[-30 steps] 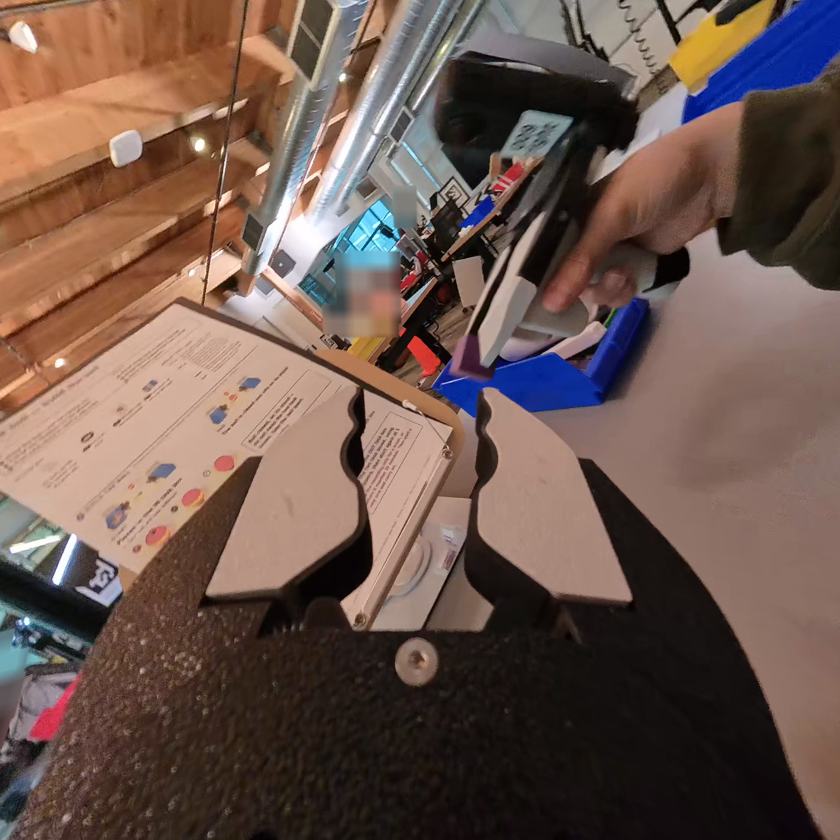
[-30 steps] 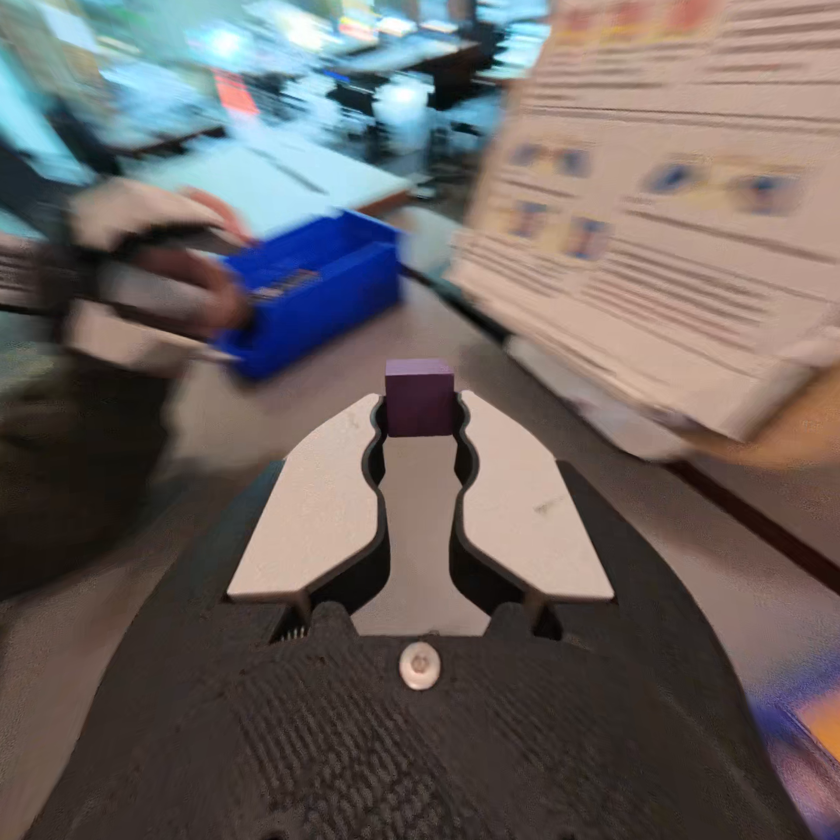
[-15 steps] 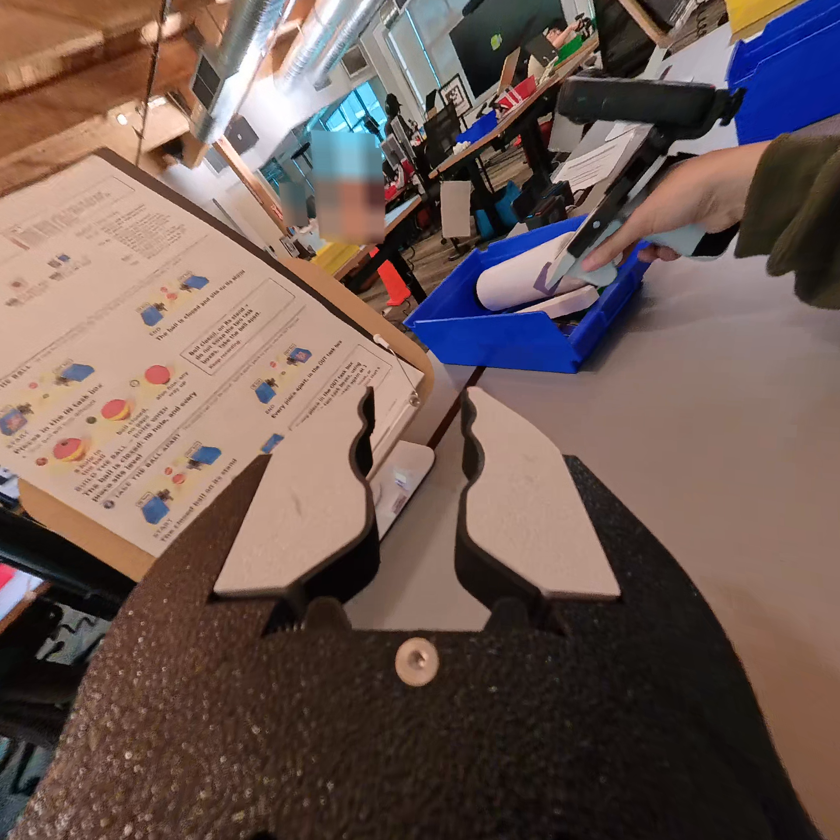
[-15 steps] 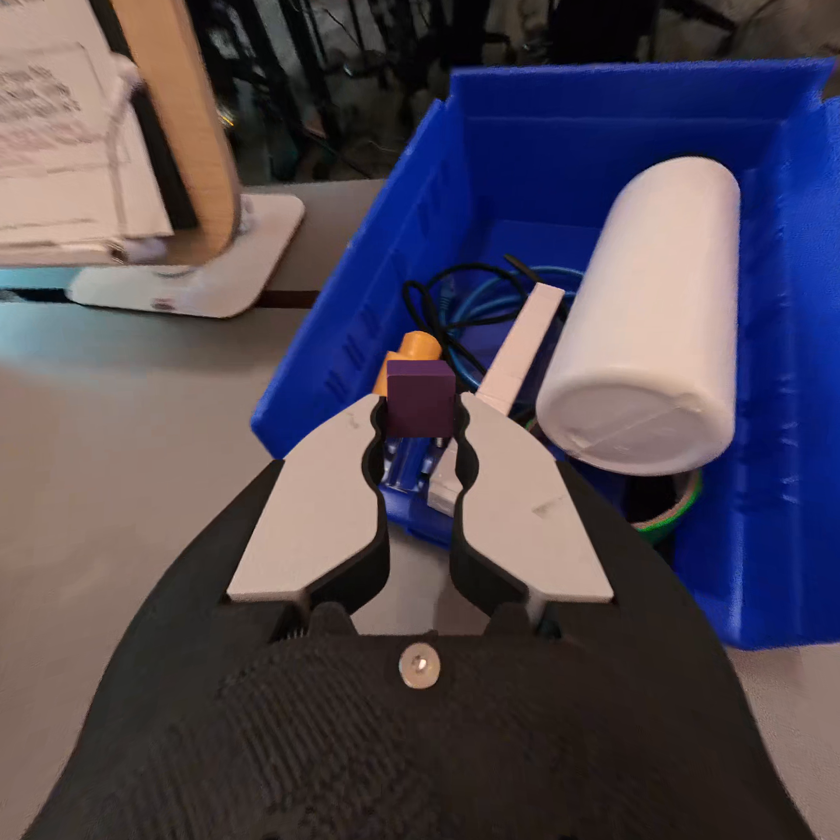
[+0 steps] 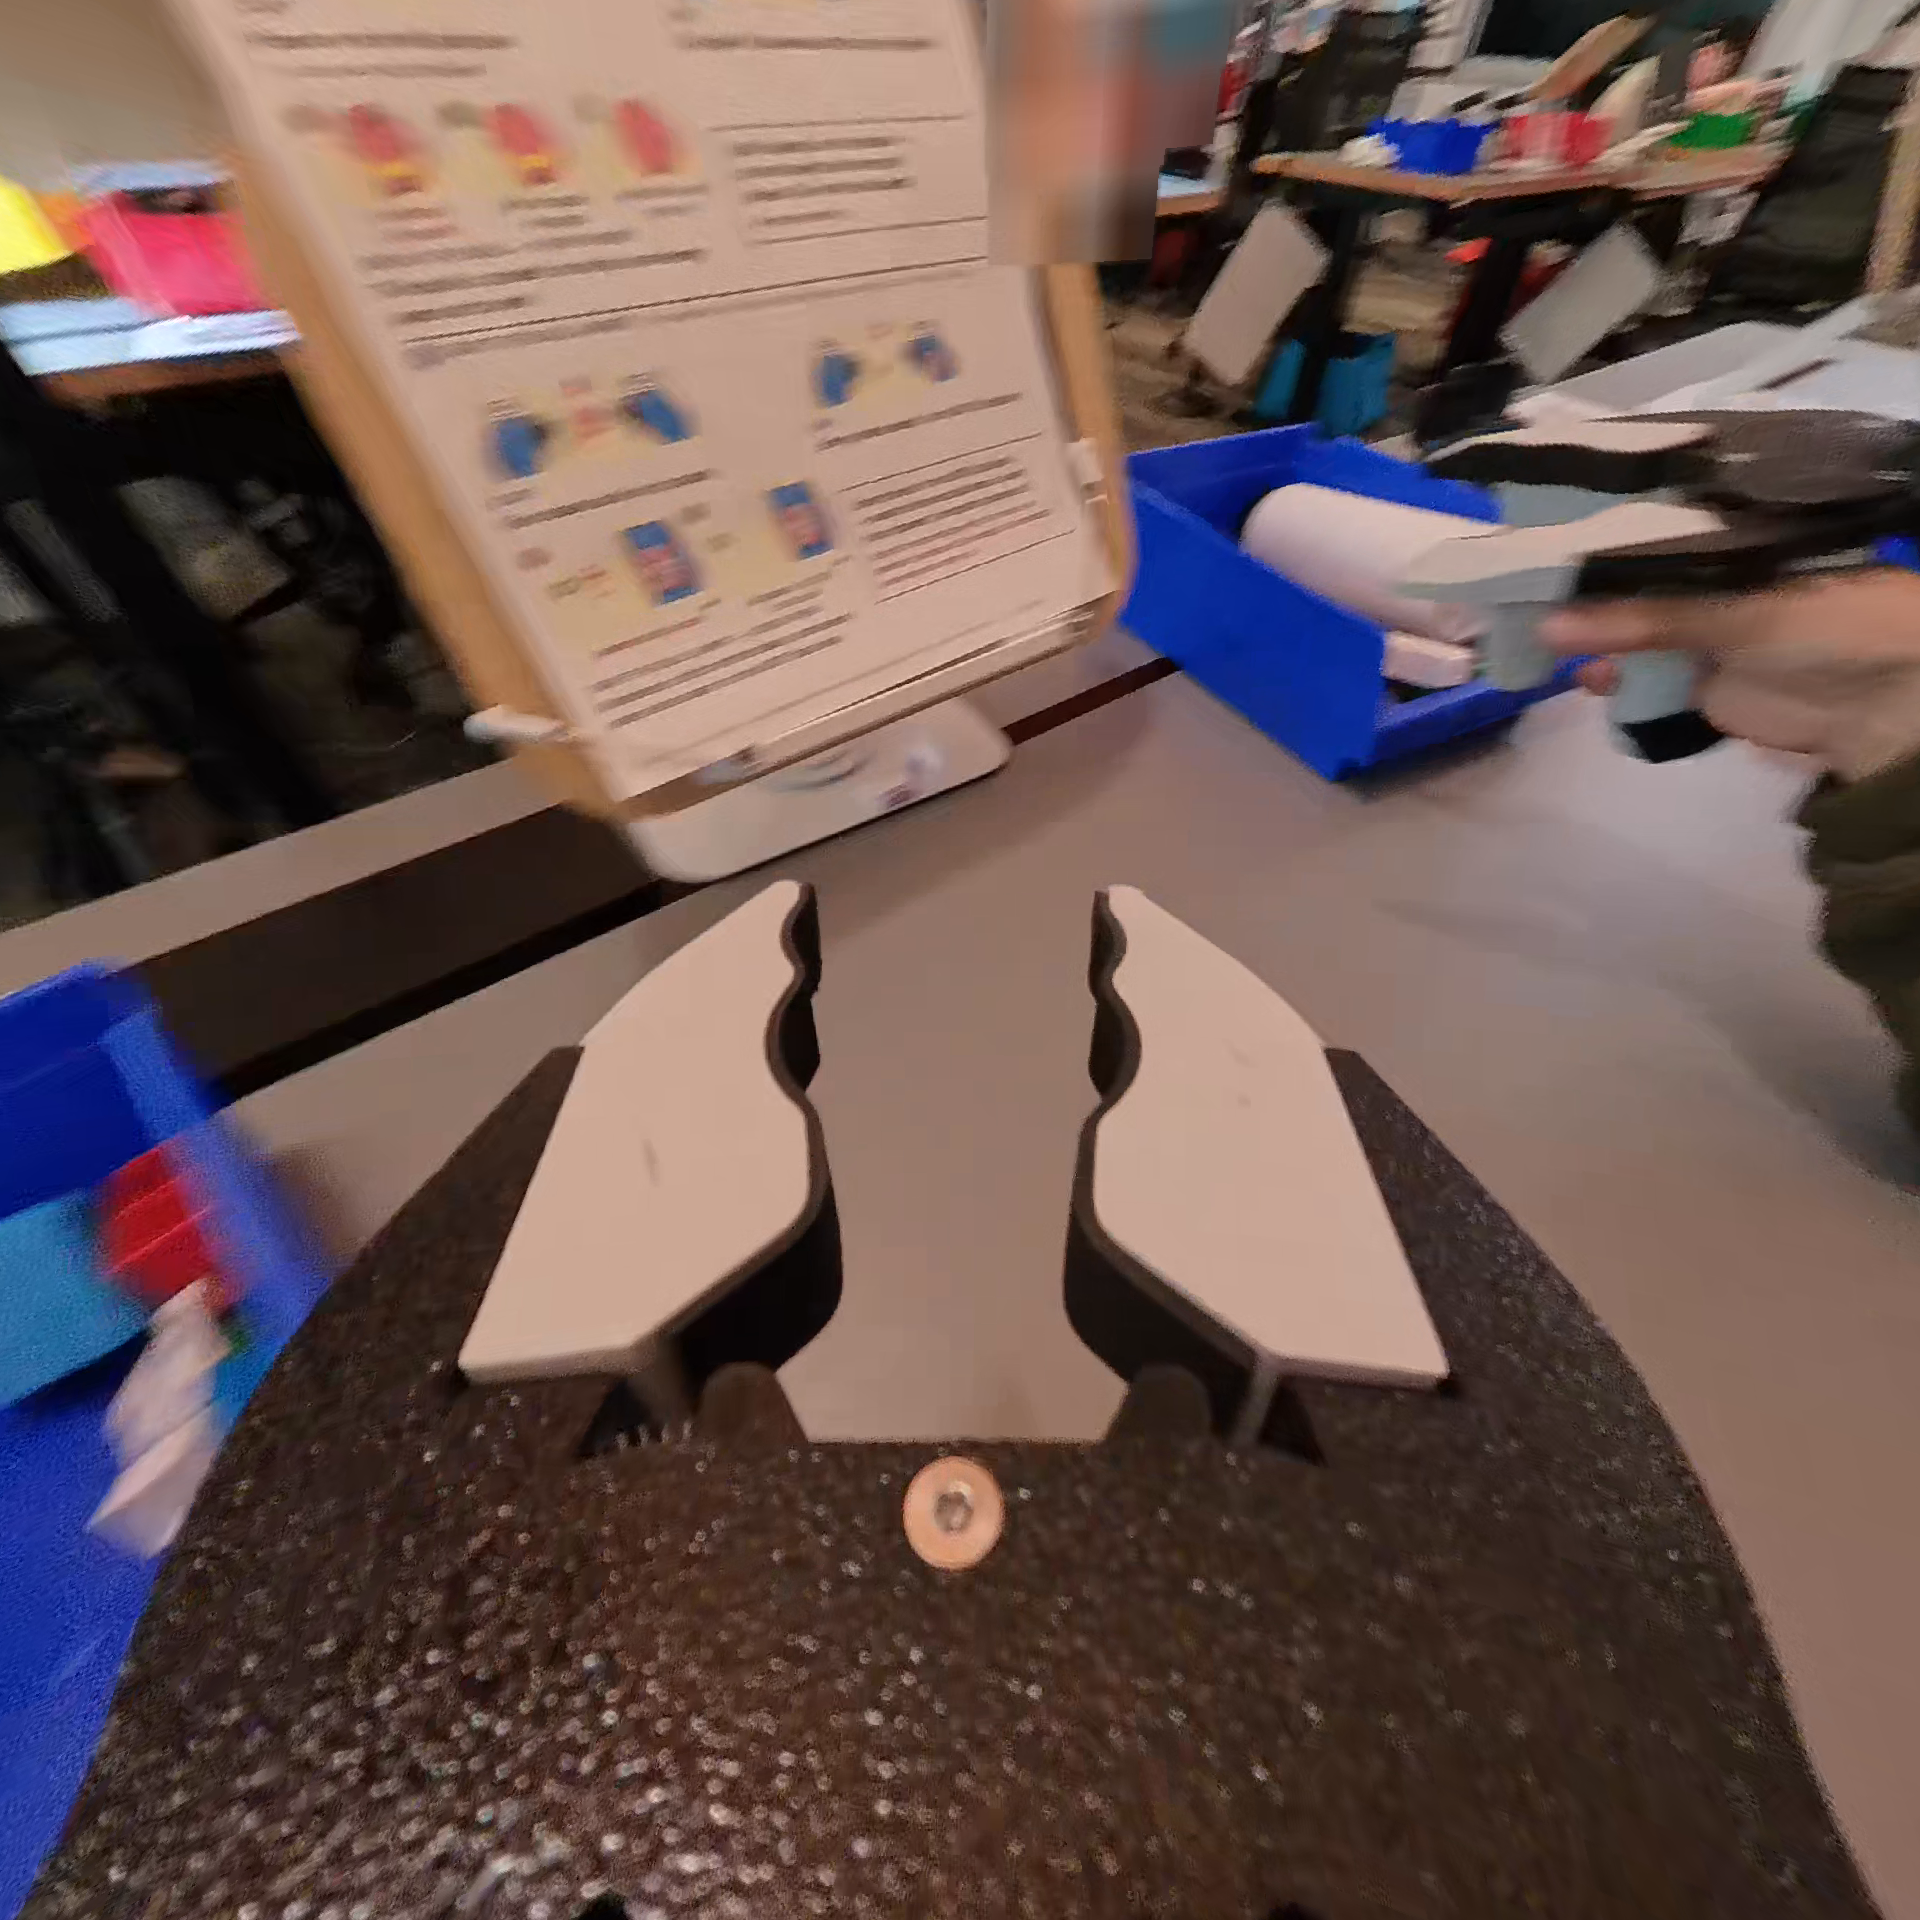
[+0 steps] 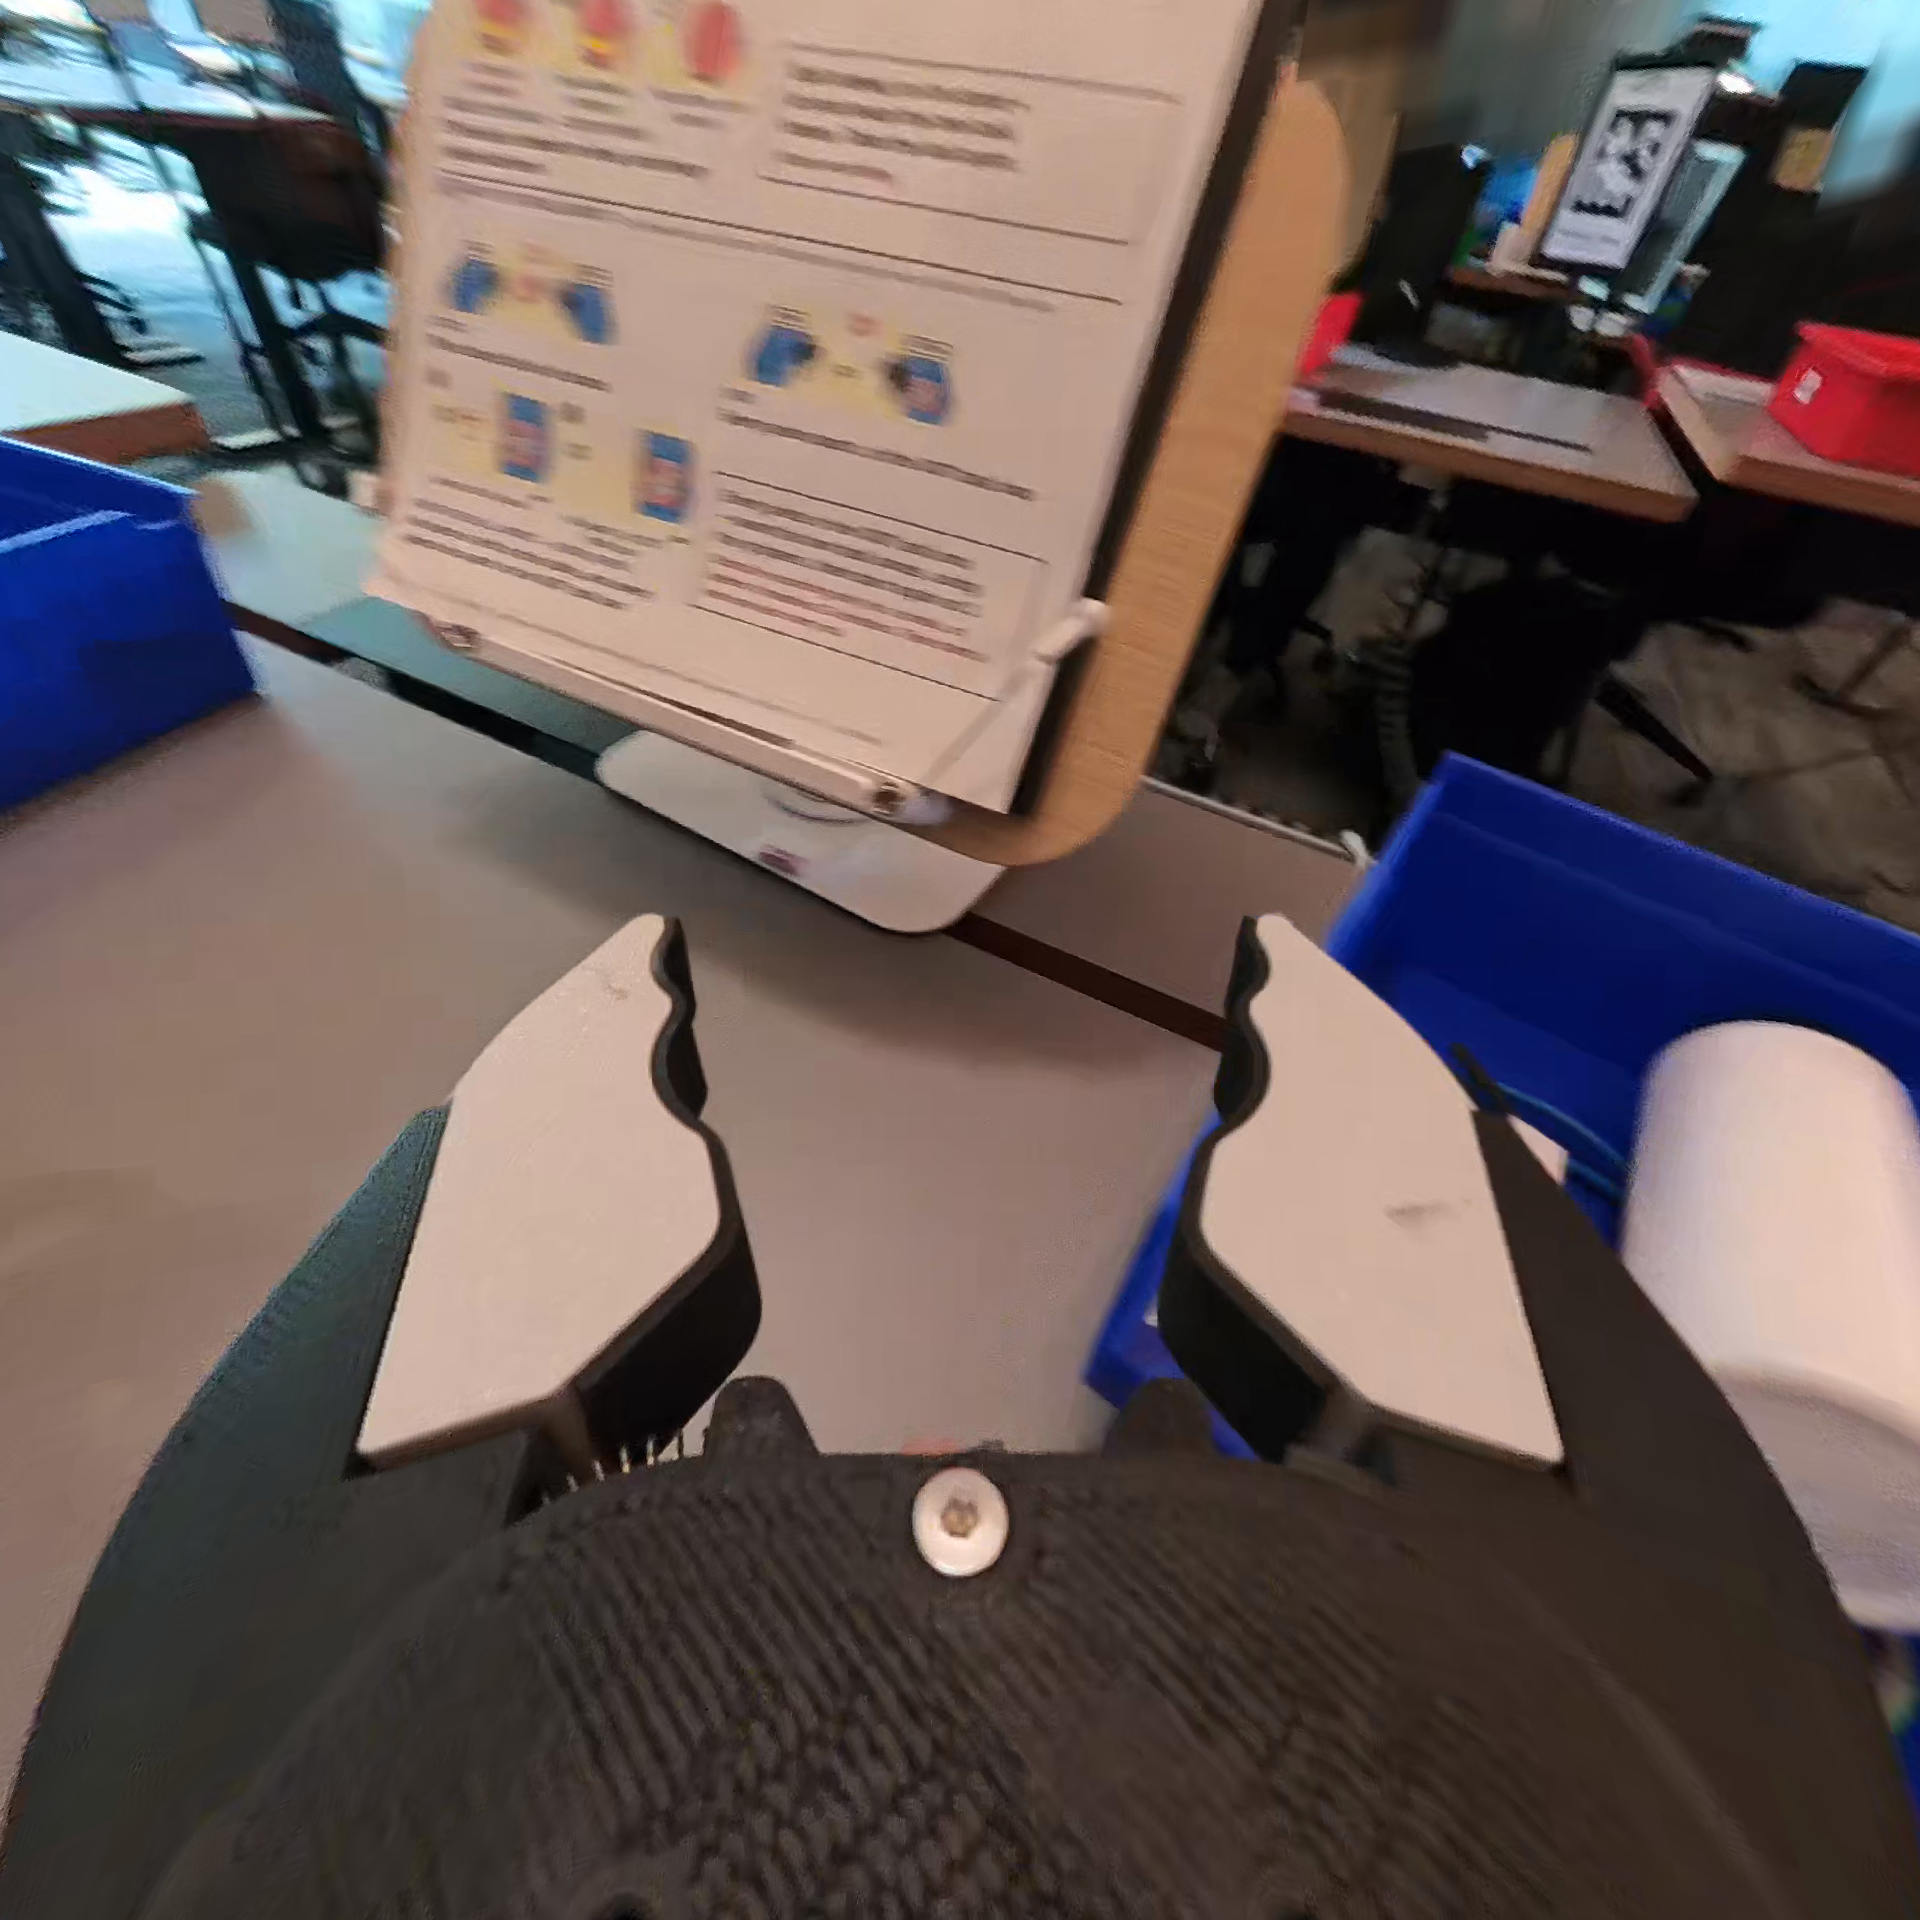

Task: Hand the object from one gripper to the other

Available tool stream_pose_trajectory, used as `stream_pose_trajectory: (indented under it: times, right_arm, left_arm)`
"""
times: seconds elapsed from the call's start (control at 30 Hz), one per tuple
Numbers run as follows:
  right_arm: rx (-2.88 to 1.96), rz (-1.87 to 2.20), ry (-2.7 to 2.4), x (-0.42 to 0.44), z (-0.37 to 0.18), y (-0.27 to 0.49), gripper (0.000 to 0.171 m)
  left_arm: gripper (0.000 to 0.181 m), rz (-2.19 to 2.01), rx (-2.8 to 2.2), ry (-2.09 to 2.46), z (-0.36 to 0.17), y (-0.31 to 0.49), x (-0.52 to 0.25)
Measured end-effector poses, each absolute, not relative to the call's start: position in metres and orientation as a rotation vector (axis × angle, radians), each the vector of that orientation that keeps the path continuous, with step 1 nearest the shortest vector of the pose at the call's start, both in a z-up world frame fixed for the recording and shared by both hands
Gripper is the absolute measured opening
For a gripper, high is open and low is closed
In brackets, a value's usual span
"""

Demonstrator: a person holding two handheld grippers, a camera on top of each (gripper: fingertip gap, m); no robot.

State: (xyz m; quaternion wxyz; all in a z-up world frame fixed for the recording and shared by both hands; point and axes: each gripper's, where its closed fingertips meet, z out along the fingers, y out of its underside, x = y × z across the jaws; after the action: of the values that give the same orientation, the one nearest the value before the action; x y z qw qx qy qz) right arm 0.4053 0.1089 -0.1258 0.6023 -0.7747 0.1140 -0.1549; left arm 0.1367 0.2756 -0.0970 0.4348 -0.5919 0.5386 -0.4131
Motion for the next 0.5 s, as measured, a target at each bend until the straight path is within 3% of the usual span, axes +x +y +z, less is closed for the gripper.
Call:
stream_pose_trajectory:
  times: [0.13,0.23,0.4,0.5]
  right_arm:
    - [-1.726,-0.277,0.143,0.351,-0.124,0.118,0.104]
    - [-1.765,-0.289,0.13,0.335,-0.136,0.122,0.106]
    - [-1.745,-0.31,0.143,0.313,-0.159,0.13,0.105]
    - [-1.77,-0.337,0.075,0.299,-0.169,0.133,0.105]
  left_arm:
    - [0.045,-0.688,-1.688,1.303,-0.104,0.377,0.064]
    - [0.048,-0.481,-1.981,1.387,-0.15,0.441,0.029]
    - [0.054,-0.658,-2.413,1.395,-0.224,0.464,0.04]
    - [0.055,-0.489,-2.5,1.385,-0.251,0.489,0.039]
